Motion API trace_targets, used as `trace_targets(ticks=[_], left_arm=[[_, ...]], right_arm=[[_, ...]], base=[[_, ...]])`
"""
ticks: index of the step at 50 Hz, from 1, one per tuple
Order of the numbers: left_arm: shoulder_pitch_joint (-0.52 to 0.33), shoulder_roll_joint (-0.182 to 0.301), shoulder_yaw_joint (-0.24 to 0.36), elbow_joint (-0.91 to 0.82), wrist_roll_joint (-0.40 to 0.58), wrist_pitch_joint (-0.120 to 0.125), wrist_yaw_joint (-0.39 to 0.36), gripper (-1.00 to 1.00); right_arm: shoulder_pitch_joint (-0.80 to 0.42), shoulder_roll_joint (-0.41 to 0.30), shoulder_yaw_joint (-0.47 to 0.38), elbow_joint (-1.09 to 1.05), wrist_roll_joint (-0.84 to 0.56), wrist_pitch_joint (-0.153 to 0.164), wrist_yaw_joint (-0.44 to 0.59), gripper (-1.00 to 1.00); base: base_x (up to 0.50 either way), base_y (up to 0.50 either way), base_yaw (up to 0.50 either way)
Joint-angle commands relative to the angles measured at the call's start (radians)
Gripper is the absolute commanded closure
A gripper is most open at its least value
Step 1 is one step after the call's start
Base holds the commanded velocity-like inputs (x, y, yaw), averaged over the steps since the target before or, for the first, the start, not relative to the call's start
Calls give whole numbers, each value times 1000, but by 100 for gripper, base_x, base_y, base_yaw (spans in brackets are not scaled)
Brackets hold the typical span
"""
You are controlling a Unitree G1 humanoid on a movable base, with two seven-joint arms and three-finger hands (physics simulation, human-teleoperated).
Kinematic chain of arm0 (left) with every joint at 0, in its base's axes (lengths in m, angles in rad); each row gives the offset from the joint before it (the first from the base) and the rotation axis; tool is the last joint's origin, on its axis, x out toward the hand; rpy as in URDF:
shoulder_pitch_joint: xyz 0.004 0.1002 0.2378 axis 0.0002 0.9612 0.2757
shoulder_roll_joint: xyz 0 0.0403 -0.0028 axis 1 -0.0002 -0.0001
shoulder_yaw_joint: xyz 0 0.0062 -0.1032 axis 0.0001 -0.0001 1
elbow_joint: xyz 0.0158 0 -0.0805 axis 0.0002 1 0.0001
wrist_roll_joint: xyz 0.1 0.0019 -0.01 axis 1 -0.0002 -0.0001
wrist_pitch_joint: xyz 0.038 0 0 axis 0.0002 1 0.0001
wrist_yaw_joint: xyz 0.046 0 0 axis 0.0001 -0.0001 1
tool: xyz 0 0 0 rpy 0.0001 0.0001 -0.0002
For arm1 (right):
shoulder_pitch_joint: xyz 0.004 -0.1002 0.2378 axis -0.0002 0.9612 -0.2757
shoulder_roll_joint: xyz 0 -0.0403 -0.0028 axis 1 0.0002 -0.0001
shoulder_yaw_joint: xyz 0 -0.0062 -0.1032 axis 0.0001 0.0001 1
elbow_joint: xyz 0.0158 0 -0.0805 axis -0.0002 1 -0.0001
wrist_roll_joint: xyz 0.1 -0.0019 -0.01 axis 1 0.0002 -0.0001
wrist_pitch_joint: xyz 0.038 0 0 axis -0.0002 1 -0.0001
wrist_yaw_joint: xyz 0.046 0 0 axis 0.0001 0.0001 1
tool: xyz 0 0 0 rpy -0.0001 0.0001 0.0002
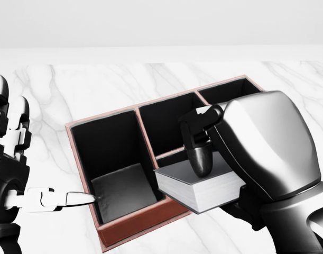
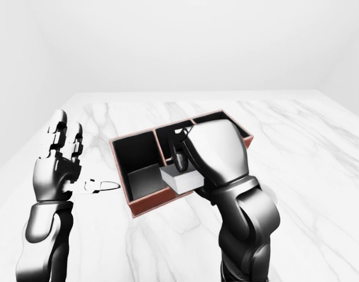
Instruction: Pick up the book and place it in the front compartment of the caddy.
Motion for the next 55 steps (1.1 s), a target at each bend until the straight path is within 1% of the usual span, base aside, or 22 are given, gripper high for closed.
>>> trace_targets(ticks=[1,6,15,21,29,40,45,55], left_arm=[[-3,1,3,-2,-3,0,1,-100],[0,1,3,3,-3,0,1,-100],[1,0,2,9,-2,0,1,-100],[2,0,2,0,-3,0,1,-100],[-2,1,4,-4,-4,0,1,-100],[-2,2,5,-5,-5,0,1,-100],[-6,3,8,-4,-7,0,2,-100],[-1,1,2,-7,-5,0,1,-100]], right_arm=[[-147,7,-3,45,-32,0,0,100],[-222,7,-9,87,-44,0,0,100],[-314,-10,-24,209,-32,0,0,100],[-347,-20,-29,266,-27,0,0,100],[-388,-47,-41,396,-3,0,0,100],[-428,-54,-41,511,3,0,0,100],[-475,-75,-51,599,13,0,0,100],[-565,-79,-49,730,27,0,0,100]], base=[[0,0,0],[0,0,0],[0,0,0],[0,0,0],[0,0,0],[0,0,0],[0,0,0],[0,0,0]])
